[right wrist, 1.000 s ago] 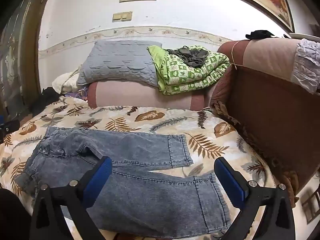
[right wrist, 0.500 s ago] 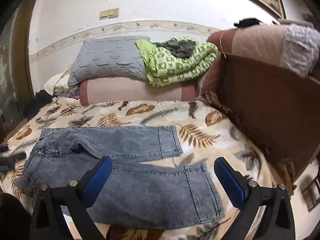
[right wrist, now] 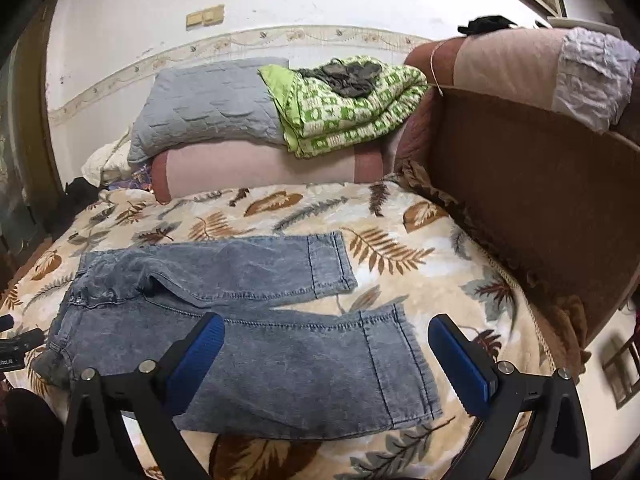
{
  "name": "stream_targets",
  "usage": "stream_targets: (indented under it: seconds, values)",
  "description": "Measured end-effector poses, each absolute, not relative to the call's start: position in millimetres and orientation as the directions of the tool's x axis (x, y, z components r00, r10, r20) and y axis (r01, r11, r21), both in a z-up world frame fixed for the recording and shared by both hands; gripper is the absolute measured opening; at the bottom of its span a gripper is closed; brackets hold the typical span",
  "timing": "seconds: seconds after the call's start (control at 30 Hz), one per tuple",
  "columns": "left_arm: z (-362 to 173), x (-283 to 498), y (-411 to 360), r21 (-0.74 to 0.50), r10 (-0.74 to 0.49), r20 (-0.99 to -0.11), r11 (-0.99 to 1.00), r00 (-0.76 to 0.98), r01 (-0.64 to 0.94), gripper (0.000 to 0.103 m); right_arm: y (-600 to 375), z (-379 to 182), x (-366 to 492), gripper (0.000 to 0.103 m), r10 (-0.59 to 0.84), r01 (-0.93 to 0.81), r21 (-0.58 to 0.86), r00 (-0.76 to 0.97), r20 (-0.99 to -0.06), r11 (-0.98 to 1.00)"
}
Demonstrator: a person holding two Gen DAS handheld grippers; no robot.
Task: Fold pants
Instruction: 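Move both grippers toward the waistband of the blue jeans, then grasp the jeans waistband edge with the left and right grippers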
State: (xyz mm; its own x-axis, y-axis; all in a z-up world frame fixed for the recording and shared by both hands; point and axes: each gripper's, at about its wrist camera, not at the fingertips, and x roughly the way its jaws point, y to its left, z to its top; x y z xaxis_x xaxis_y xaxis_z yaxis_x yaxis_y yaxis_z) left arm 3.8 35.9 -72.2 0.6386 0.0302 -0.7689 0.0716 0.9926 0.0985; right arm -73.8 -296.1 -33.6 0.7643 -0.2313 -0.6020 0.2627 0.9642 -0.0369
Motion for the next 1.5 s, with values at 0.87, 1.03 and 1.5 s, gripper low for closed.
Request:
stream_targets:
  seconds: [0.87,1.03,1.5]
  values:
    - [-56,214,192,0.193,0.237,-0.853,0.971,0.466,-0.14,0.103,-390,-37,103,0.103,-0.163,0.302,0.017,0.561,-0.812,0.953]
    - [-73,251,225,0.192,0.268,-0.878,0.956,0.397,-0.222,0.103,-385,-56,134,0.103,-0.147,0.281,0.011,0.536,-0.831,0.96]
    - [-153,343,209,0.017,0.104,-0.955,0.955,0.278,-0.297,0.102,-424,-127,232,0.101,-0.091,0.319,0.058,0.433,-0.897,0.946]
